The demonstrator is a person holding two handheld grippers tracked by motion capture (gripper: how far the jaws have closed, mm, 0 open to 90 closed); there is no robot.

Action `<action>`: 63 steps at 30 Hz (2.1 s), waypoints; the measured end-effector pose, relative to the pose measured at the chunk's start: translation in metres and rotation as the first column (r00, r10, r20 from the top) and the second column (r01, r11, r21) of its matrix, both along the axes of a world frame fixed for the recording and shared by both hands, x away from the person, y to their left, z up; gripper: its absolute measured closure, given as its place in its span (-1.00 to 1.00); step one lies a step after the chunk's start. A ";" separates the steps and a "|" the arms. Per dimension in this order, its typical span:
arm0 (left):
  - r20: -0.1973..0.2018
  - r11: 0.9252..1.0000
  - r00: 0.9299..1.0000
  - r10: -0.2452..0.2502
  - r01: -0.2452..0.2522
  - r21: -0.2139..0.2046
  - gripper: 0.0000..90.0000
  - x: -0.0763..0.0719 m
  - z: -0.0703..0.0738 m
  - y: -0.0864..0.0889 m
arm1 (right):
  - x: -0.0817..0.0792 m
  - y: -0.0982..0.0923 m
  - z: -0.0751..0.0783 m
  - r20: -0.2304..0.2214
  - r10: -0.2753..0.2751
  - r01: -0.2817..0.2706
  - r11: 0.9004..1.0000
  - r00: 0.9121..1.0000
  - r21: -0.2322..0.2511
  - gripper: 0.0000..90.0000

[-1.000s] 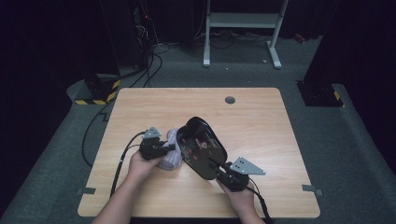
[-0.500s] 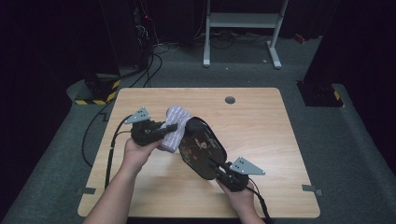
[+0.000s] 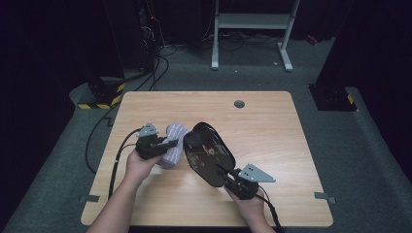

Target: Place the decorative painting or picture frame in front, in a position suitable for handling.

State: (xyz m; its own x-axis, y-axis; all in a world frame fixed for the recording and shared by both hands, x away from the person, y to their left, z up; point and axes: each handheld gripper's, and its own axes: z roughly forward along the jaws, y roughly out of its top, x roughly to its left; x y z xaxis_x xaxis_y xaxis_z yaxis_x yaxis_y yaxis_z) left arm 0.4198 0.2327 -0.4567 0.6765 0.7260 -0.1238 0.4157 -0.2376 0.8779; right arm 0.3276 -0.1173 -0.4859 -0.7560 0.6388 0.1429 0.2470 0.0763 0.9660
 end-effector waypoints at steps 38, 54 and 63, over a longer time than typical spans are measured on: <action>0.128 0.986 0.983 0.132 -0.118 -0.115 0.43 -0.078 -0.016 0.072 | 0.004 0.006 0.017 -0.010 -0.026 0.026 0.999 1.000 -0.021 0.79; 0.125 0.987 0.988 0.096 -0.078 -0.142 0.43 -0.080 -0.016 0.066 | 0.052 0.013 0.027 0.045 -0.157 0.158 0.987 0.986 0.001 0.79; 0.107 0.986 0.991 0.076 -0.058 -0.158 0.43 -0.077 -0.018 0.066 | 0.061 0.023 0.019 0.046 -0.172 0.172 0.985 0.984 0.001 0.79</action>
State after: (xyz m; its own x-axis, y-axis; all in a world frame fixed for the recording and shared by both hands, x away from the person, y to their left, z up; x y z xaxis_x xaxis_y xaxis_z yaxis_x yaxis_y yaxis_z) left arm 0.3429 0.2988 -0.4746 0.6429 0.7483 -0.1637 0.3228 -0.0709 0.9438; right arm 0.3889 -0.0946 -0.4669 -0.6405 0.7602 0.1090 0.2127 0.0391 0.9763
